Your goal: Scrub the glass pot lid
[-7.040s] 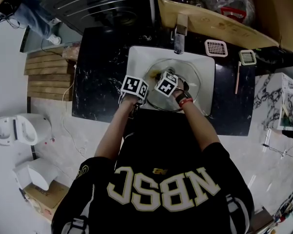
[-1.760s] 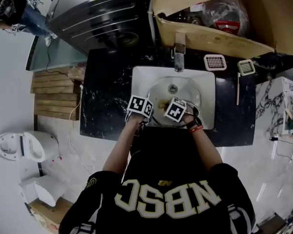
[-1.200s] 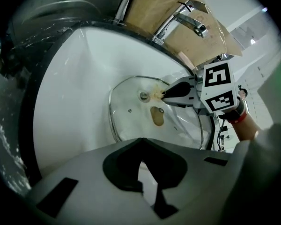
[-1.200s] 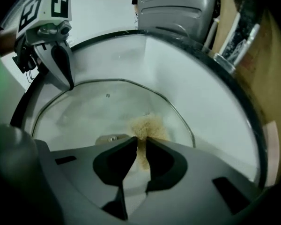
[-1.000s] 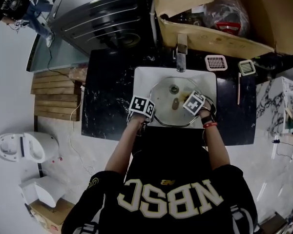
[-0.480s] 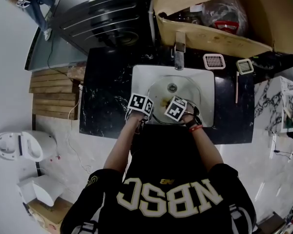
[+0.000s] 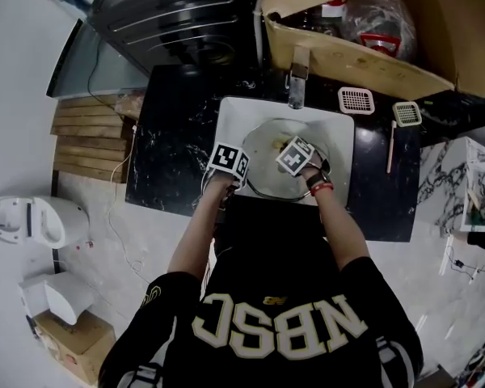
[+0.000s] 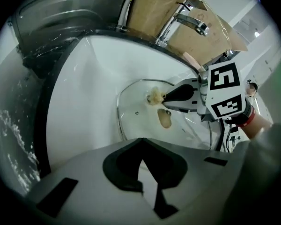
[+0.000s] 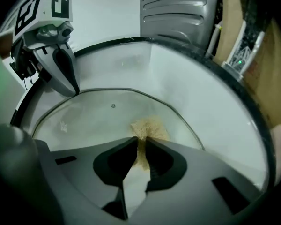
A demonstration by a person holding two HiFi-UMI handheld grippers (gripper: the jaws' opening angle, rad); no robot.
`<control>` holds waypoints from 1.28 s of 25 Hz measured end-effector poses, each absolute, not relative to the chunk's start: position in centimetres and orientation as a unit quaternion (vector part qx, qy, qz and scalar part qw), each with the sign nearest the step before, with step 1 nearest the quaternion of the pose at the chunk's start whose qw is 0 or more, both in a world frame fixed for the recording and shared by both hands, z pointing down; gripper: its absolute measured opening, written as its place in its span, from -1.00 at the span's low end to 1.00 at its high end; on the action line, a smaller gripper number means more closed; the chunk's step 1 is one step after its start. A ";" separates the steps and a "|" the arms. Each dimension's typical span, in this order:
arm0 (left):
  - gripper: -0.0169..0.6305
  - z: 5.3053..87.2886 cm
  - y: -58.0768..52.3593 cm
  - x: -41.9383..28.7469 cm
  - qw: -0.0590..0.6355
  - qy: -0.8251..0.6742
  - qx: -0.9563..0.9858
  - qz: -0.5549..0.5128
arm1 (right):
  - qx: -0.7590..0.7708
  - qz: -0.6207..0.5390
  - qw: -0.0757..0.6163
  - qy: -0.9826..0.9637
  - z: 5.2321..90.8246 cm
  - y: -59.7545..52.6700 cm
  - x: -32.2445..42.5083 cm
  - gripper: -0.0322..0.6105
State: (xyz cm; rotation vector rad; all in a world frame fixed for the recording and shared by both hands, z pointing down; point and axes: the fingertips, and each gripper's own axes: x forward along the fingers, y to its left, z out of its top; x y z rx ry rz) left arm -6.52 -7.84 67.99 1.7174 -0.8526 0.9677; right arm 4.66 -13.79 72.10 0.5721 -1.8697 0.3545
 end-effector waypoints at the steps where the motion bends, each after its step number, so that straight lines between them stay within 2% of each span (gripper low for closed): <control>1: -0.91 68.0 -7.9 -6.6 0.476 -0.351 0.702 0.396 | 0.247 0.147 0.548 -0.786 72.0 -13.9 5.4 -0.70; 6: -0.91 68.1 -8.0 -6.7 0.465 -0.358 0.701 0.406 | 0.240 0.141 0.570 -0.773 71.0 -12.2 8.1 -0.69; 11: -0.91 68.6 -7.7 -6.8 0.442 -0.361 0.696 0.436 | 0.154 0.167 0.580 -0.782 69.4 -7.3 7.5 -0.68; 15: -0.91 67.5 -8.2 -6.8 0.468 -0.376 0.702 0.382 | 0.163 0.201 0.507 -0.822 66.4 -6.7 6.0 -0.70; 18: -0.91 63.5 -8.8 -5.9 0.500 -0.395 0.718 0.280 | 0.226 0.208 0.428 -0.850 62.2 -8.2 6.1 -0.70; 21: -0.91 58.1 -10.0 -4.6 0.488 -0.416 0.747 0.178 | 0.296 0.198 0.330 -0.874 57.2 -10.2 7.1 -0.70; 25: -0.91 51.0 -11.6 -4.1 0.399 -0.460 0.786 0.112 | 0.379 0.168 0.224 -0.882 49.8 -11.8 9.2 -0.70; 32: -0.91 39.2 -13.0 -2.6 0.122 -0.540 0.831 0.051 | 0.491 0.088 0.090 -0.862 41.0 -12.2 13.2 -0.70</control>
